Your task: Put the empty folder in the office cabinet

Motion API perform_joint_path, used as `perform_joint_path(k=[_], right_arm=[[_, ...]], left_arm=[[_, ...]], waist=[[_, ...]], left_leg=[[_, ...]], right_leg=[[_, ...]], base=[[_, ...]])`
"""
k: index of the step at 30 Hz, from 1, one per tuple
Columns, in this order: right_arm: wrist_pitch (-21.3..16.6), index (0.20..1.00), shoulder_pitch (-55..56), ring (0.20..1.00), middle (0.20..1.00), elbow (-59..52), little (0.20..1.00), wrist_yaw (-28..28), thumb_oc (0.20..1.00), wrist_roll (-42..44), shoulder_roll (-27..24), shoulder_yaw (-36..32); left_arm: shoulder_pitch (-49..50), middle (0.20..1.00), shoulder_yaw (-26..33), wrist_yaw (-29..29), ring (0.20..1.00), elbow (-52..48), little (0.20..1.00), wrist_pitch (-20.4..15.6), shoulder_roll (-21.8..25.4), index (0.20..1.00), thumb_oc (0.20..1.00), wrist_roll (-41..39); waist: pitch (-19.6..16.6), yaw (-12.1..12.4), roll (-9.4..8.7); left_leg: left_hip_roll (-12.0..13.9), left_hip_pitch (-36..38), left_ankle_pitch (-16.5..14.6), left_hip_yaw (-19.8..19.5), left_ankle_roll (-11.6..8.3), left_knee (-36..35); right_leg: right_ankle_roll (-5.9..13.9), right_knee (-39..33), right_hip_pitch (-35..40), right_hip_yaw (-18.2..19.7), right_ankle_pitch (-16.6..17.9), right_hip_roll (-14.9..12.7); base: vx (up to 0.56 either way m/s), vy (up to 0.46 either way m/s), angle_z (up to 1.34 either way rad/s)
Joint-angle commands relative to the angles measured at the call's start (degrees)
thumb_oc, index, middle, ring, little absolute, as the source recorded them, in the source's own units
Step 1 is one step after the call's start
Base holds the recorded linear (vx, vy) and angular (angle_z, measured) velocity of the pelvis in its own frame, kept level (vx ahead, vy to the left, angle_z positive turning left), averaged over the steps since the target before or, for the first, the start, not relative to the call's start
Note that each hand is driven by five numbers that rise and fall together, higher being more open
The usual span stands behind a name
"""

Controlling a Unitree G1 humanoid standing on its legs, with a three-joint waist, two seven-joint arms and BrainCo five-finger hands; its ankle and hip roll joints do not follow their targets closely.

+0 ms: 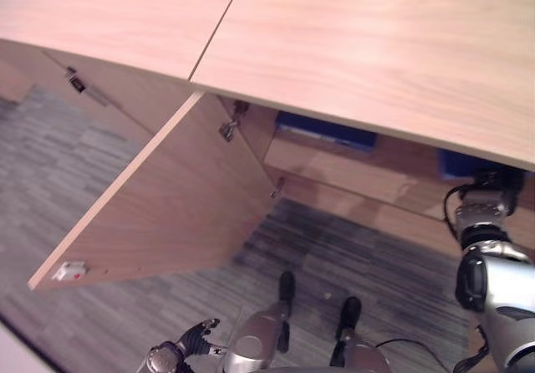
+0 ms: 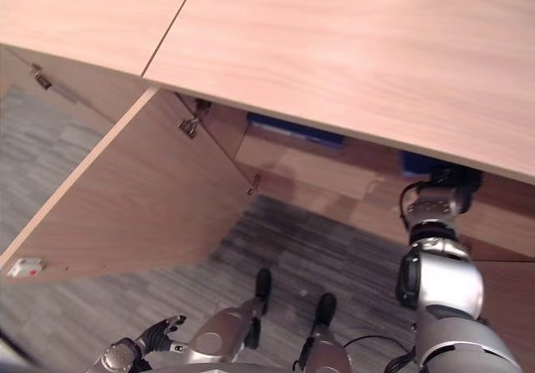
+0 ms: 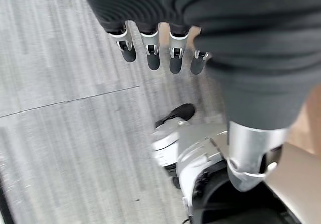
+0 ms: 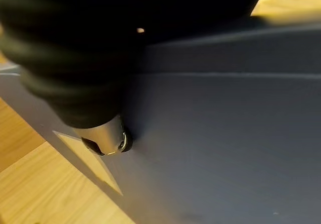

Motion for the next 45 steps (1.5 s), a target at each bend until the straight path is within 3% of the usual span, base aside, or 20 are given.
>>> perform_joint_path(k=[1,5,10,11,12,13,15,16,17,19,20,22,24,26,29,33,36,42,45], right_arm=[[-2.71,0.200,-3.70,0.200,0.200,-0.29,0.200,0.22,0.200,0.09,-6.30,1.49],[-3.18,0.200,-6.24,0.200,0.200,1.44,0.200,-1.09,0.200,0.30,-11.55,2.03],[-4.08,0.200,-5.12,0.200,0.200,1.96,0.200,-1.05,0.200,1.82,-13.44,0.76],[-4.09,0.200,-4.29,0.200,0.200,2.02,0.200,-0.90,0.200,2.09,-13.72,0.28],[-3.90,0.200,-5.88,0.200,0.200,1.23,0.200,-0.51,0.200,2.43,-12.88,1.01],[-3.91,0.200,-6.06,0.200,0.200,1.29,0.200,-0.51,0.200,2.44,-12.86,1.13],[-3.55,0.200,-6.86,0.200,0.200,0.69,0.200,0.12,0.200,3.30,-12.15,1.08],[-3.62,0.200,-6.88,0.200,0.200,0.78,0.200,0.25,0.200,3.45,-12.03,1.16],[-3.69,0.200,-8.85,0.200,0.200,1.50,0.200,-1.32,0.200,3.60,-12.99,2.43],[-3.44,0.200,-9.31,0.200,0.200,1.28,0.200,-1.09,0.200,4.10,-13.37,3.34],[-2.99,0.200,-9.20,0.200,0.200,2.25,0.200,-0.47,0.200,4.03,-13.36,3.47],[-3.25,0.200,-10.35,0.200,0.200,2.47,0.200,-0.22,0.200,4.00,-14.26,4.35],[-3.51,0.200,-9.94,0.200,0.200,1.97,0.200,-0.15,0.200,3.59,-13.97,4.78],[-3.77,0.200,-9.60,0.200,0.200,1.56,0.200,0.06,0.200,3.52,-13.82,4.56],[-4.66,0.200,-9.61,0.200,0.200,0.26,0.200,0.09,0.200,3.77,-13.86,5.03],[-4.65,0.200,-12.70,0.200,0.200,0.53,0.200,-0.55,0.200,3.24,-14.36,7.06],[-4.37,0.200,-13.82,0.200,0.200,2.09,0.200,-1.20,0.200,3.35,-14.36,7.48],[-3.52,0.200,-15.13,0.200,0.200,2.96,0.200,-1.49,0.200,3.39,-14.11,8.02],[-3.07,0.200,-17.67,0.200,0.200,3.12,0.200,-1.86,0.200,3.14,-15.22,10.05]], left_arm=[[-0.65,1.000,-3.35,-0.30,1.000,-0.80,1.000,-0.13,3.17,1.000,1.000,-0.62],[-0.73,1.000,-4.82,-0.83,1.000,-1.22,1.000,-0.56,3.78,1.000,1.000,-0.01],[-1.05,1.000,-5.19,-1.55,1.000,-0.23,1.000,-0.40,4.57,1.000,1.000,1.04],[-1.19,1.000,-4.94,-1.67,1.000,-0.07,1.000,-0.46,4.96,1.000,1.000,1.43],[-1.78,1.000,-3.62,-1.06,1.000,0.18,1.000,-0.23,5.53,1.000,1.000,-0.16],[-1.79,1.000,-3.51,-1.07,1.000,0.17,1.000,-0.22,5.50,1.000,1.000,-0.16],[-2.39,1.000,-2.87,-0.97,1.000,0.56,1.000,-0.42,5.61,1.000,1.000,-2.73],[-2.41,1.000,-2.91,-1.13,1.000,0.63,1.000,-0.39,5.73,1.000,1.000,-3.10],[-3.65,1.000,-2.69,0.61,1.000,2.39,1.000,0.22,5.73,1.000,1.000,-3.41],[-3.46,1.000,-2.59,0.38,1.000,3.55,1.000,-0.06,4.92,1.000,1.000,-3.79],[-1.79,1.000,-2.71,-0.19,1.000,4.66,1.000,-0.14,3.66,1.000,1.000,-2.86],[-0.45,1.000,-2.30,0.24,1.000,5.91,1.000,0.03,3.01,1.000,1.000,-2.57],[0.69,1.000,-2.26,-0.14,1.000,6.29,1.000,0.12,2.00,1.000,1.000,-1.95],[1.03,1.000,-2.59,-0.38,1.000,6.19,1.000,0.06,1.62,1.000,1.000,-1.49],[1.18,1.000,-3.32,0.29,1.000,6.47,1.000,0.66,0.53,1.000,1.000,-1.33],[1.20,1.000,-5.92,-0.07,1.000,5.63,1.000,0.67,-0.71,1.000,1.000,-0.44],[1.88,1.000,-7.64,-0.95,1.000,5.39,1.000,-0.08,-0.72,1.000,1.000,1.57],[2.23,1.000,-8.28,-1.17,1.000,3.44,1.000,-0.72,0.46,1.000,1.000,2.45],[2.08,1.000,-8.01,-0.47,1.000,2.16,1.000,-0.71,0.56,1.000,1.000,0.03]], waist=[[-2.40,2.45,-0.09],[-1.88,2.79,0.91],[-2.63,2.38,0.21],[-2.68,1.76,0.30],[-1.08,-0.34,1.24],[-1.01,-0.37,1.10],[-0.69,-0.39,0.95],[-0.61,-0.35,1.10],[-1.16,-0.87,-0.43],[-1.43,-1.76,-1.15],[-2.82,-1.71,-1.43],[-3.85,-1.42,-1.46],[-4.56,-1.61,-0.82],[-4.54,-1.80,-0.72],[-4.09,-2.07,-0.21],[-4.56,-0.61,1.08],[-7.41,0.42,2.35],[-8.47,1.76,2.59],[-7.60,2.83,3.79]], left_leg=[[0.11,-2.68,-6.64,1.58,-2.14,8.06],[-0.48,-6.18,-7.92,0.85,-2.00,11.36],[-0.23,-5.72,-9.47,0.30,-1.44,12.23],[-0.25,-4.83,-10.16,0.16,-1.01,12.08],[-0.17,-3.52,-11.50,0.51,-0.34,13.13],[-0.30,-3.62,-11.55,0.64,-0.31,13.22],[0.14,-2.69,-12.55,0.01,-1.86,14.08],[0.35,-1.99,-13.03,0.01,-1.95,13.87],[1.38,0.37,-13.57,0.55,-4.05,12.34],[1.09,0.67,-12.98,-0.08,-4.25,11.81],[1.76,1.68,-13.36,-0.23,-4.56,11.47],[3.39,2.63,-11.79,-0.11,-5.17,9.96],[5.15,4.73,-12.12,-0.26,-5.72,9.15],[5.73,4.78,-11.18,-0.57,-5.95,9.04],[6.29,2.31,-10.66,-2.31,-6.93,12.47],[1.28,-2.43,-7.53,-4.02,-5.48,8.98],[0.25,-1.51,-5.42,-3.41,-4.54,2.14],[-1.62,-1.91,-3.07,-2.46,-3.74,0.55],[-2.00,-2.46,-2.63,-2.11,-3.38,0.49]], right_leg=[[6.96,13.01,-10.25,2.70,-2.12,-6.58],[6.64,16.58,-13.01,1.96,-3.77,-7.23],[7.24,19.72,-14.01,1.11,-4.49,-8.09],[7.82,22.86,-15.35,1.15,-4.03,-8.89],[9.86,32.04,-20.89,3.25,0.44,-9.99],[9.87,32.37,-21.18,3.47,0.30,-10.11],[9.48,28.97,-22.11,5.20,-1.17,-12.20],[9.60,28.23,-21.12,5.02,-1.61,-11.92],[9.25,16.21,-20.13,3.77,-0.42,-13.68],[9.60,11.65,-18.35,5.17,1.65,-12.92],[9.81,10.80,-17.01,7.43,2.42,-11.00],[9.52,10.95,-16.83,8.44,3.05,-9.45],[9.27,12.41,-15.79,8.38,1.25,-8.16],[8.85,12.68,-15.45,8.12,1.22,-7.86],[7.10,15.12,-14.42,6.65,-1.43,-7.26],[6.28,13.30,-14.75,6.26,-1.22,-5.26],[6.29,11.74,-13.77,5.96,-2.45,-3.46],[6.35,10.34,-13.06,6.62,-1.28,-3.34],[6.43,10.68,-14.38,7.01,-0.75,-3.77]], base=[[-0.04,-0.048,0.07],[-0.04,-0.050,0.26],[0.05,-0.034,0.21],[-0.02,0.105,0.13],[-0.02,0.102,0.14],[0.01,0.038,0.26],[0.11,-0.127,0.17],[0.18,-0.344,-0.10],[0.19,-0.338,-0.17],[0.12,-0.224,-0.02],[0.08,-0.072,0.20],[0.09,-0.118,0.12],[0.08,-0.109,-0.16],[0.01,-0.097,-0.35],[-0.07,-0.185,-0.12],[-0.03,-0.057,0.18],[0.06,0.025,0.13],[0.05,0.030,-0.14],[-0.04,0.056,-0.08]])
